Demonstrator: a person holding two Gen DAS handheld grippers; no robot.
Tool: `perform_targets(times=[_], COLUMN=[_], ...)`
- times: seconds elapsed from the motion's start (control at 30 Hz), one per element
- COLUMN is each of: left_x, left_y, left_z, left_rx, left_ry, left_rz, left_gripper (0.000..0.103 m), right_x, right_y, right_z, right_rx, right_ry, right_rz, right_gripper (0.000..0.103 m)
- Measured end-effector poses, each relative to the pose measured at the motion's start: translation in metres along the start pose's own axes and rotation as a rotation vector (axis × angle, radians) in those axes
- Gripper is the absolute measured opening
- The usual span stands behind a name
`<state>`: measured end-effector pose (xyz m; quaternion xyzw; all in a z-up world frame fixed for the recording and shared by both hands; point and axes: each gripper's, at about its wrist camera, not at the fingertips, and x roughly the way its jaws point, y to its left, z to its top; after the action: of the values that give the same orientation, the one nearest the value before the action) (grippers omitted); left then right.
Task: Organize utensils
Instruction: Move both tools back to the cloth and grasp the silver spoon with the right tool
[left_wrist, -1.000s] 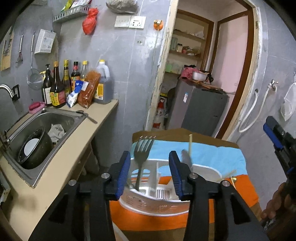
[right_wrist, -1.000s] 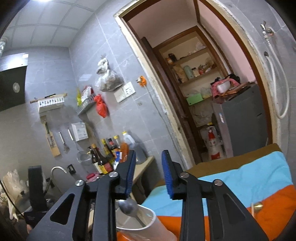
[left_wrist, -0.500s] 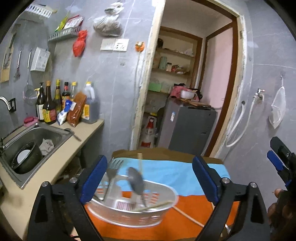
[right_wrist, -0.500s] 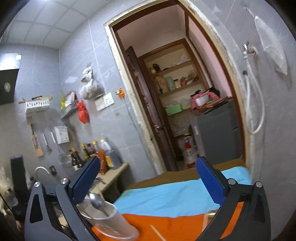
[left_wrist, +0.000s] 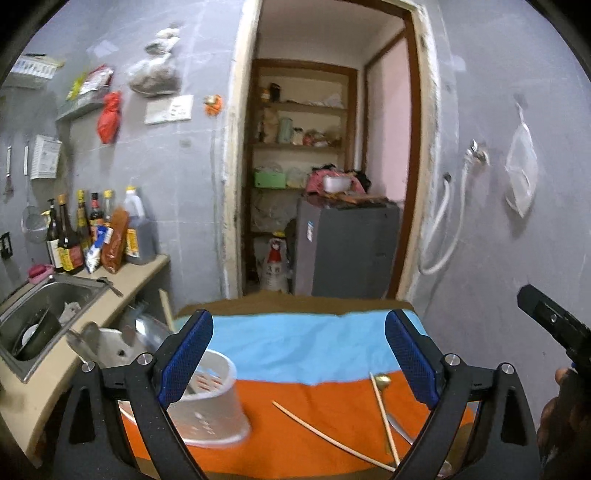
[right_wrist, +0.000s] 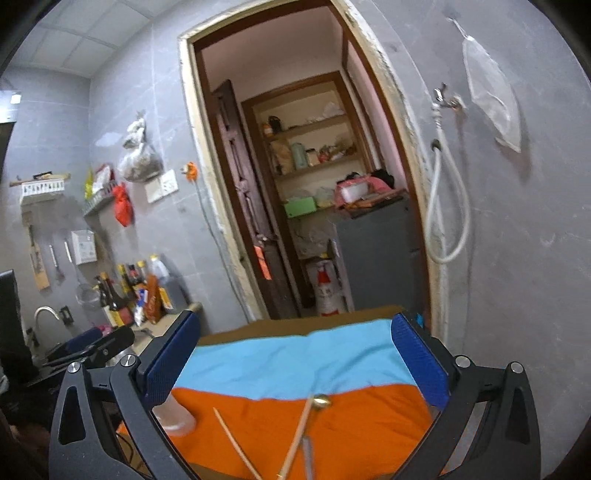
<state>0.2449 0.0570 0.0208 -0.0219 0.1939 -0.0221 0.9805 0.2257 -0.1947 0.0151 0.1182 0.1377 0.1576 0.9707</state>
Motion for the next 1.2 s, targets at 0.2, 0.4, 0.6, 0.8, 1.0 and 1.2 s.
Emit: perform_targets(times=[0.2,0.4,0.6,0.8,1.0,1.2], left_x=[0.024,0.056,0.090,0.113,0.131,0.142], left_y=[-0.028,-0.034,-0.032,-0.024,-0.015,-0.014], left_z=[-0.031,-0.068,-0.099,-0.114,-0.124,-0.122], left_rx=[0.021,-0.010,-0.028,-0.062,-0.112,-0.129], left_ry=[0.150,0.321,0.458,0.550,0.634,0.650], left_rz=[-0.033,0.006,0.052,0.040,0.013,-0.006], left_gripper=[0.091,0.091,0.091,0.079,0.054,0.048], right_x=[0.008,0.035,0.058,0.078,0.081,0.087], right_y=[-0.035,-0.058,-0.058,-0.042,-0.029,-0.018], right_z=[-0.019,-0.050,-0.085,-0.116,-0.132,-0.137], right_rx=[0.009,0.030,0.036,-0.036,-0.093,-0.188], right_ry=[0.092,0.281,0.439,0.623,0.692,0.710], right_rz=[-0.030,-0.018,0.038,0.093,0.115,0.042], right_gripper=[0.103,0.103,0.093,0.063,0.042,0.029])
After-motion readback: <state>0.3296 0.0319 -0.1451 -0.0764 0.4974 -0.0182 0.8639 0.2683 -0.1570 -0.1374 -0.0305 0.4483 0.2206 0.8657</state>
